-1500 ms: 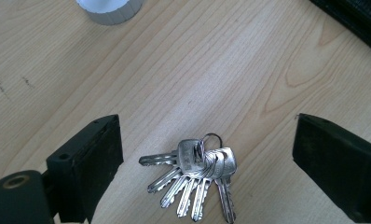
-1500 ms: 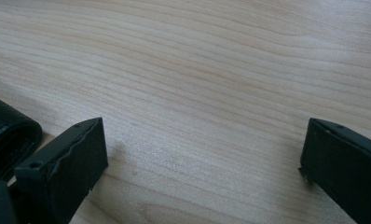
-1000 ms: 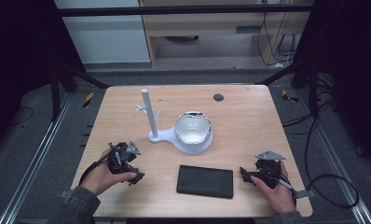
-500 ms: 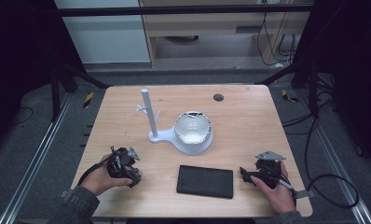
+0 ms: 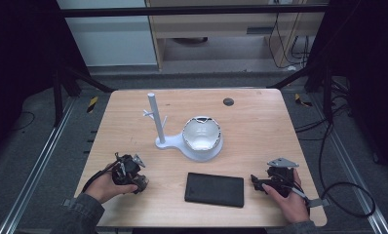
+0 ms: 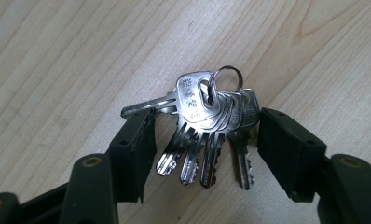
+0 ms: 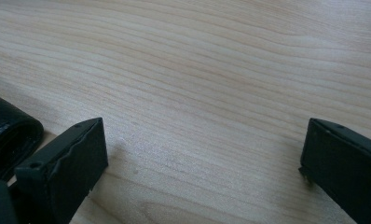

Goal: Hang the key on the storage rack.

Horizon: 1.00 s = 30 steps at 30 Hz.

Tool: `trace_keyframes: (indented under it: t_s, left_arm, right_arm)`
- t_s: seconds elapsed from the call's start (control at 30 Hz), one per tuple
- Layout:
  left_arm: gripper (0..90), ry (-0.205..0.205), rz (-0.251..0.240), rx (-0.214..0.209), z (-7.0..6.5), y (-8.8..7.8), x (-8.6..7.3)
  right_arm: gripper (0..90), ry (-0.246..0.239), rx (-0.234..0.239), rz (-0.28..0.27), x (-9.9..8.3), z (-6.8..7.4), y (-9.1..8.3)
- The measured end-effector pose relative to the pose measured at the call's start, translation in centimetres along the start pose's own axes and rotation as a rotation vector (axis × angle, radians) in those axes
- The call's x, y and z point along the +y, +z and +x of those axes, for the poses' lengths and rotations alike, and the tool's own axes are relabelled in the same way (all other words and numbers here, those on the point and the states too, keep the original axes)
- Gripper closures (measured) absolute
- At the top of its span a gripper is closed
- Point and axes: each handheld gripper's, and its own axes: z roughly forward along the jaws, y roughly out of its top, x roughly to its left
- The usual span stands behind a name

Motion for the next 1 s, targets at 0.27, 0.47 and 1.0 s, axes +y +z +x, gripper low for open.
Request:
trace_keyframes:
  t_s: [0.27, 0.47, 1.0]
  left_arm:
    - [60.6, 0.024, 0.029, 0.010, -0.72, -0.28, 0.37]
    - [76.3, 0.033, 0.034, 0.007, -0.80, -0.65, 0.56]
    - [80.0, 0.032, 0.046, 0.003, -0.72, -0.59, 0.30]
  right_arm:
    - [0.7, 0.000, 0.000, 0.000, 0.00, 0.00, 0.00]
    - [0.7, 0.000, 0.000, 0.000, 0.00, 0.00, 0.00]
    - [0.7, -0.002, 0.000, 0.000, 0.00, -0.01, -0.01]
